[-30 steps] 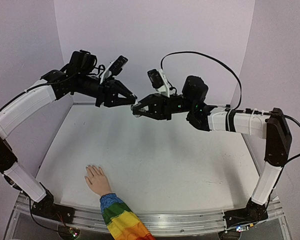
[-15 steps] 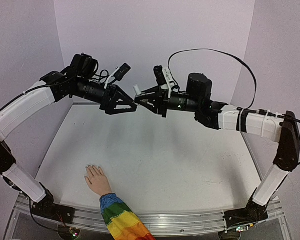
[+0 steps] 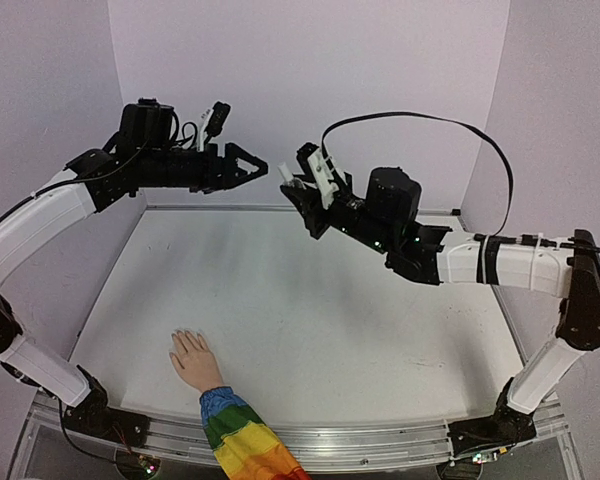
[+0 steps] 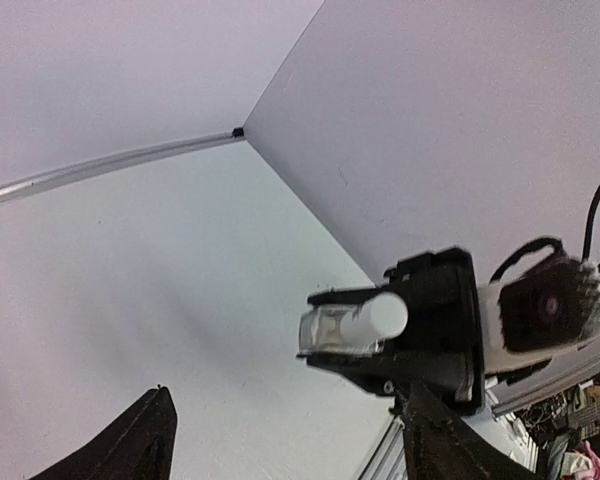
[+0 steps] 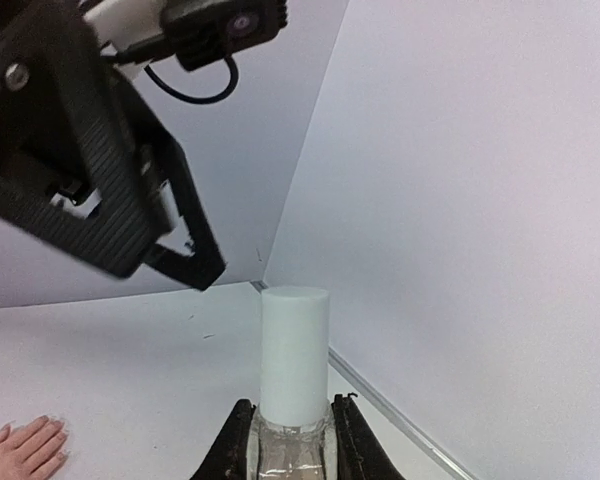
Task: Paint the nails
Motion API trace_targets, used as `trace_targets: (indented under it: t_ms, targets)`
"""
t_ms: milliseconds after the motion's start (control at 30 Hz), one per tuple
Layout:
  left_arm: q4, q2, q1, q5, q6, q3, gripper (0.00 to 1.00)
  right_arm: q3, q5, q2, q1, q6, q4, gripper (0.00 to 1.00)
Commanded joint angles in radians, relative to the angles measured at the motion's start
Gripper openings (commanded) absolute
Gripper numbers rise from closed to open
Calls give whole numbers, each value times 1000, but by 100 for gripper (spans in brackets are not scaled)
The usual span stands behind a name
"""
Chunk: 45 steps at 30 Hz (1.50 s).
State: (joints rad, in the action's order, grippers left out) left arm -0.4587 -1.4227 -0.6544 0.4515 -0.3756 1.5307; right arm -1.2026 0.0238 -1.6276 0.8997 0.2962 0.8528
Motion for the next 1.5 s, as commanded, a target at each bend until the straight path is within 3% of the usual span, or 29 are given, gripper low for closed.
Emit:
trace_targets:
  t_ms: [0, 100, 333, 800, 1133, 1267, 1467]
  targets:
    - [211, -5, -7, -33, -144, 20, 75, -24, -200, -7, 42, 88, 170, 0]
    - [225, -32, -11, -32, -138, 35, 71, -48, -228, -28, 68, 107, 167, 0]
    - [244, -53, -63, -54, -55, 65, 70, -88, -266, -65, 98, 151, 141, 0]
    - [241, -71, -92, -97, -9, 49, 27, -105, -261, -67, 106, 124, 141, 0]
    - [241, -80, -99, 2, 45, 42, 7, -103, -191, -41, 104, 55, 136, 0]
    - [242, -99, -99, 185, 107, 46, 4, -107, 96, 3, 53, -49, 51, 0]
    - [239, -116, -97, 668, 291, 53, 0, -203, 930, -27, -148, -504, 72, 0]
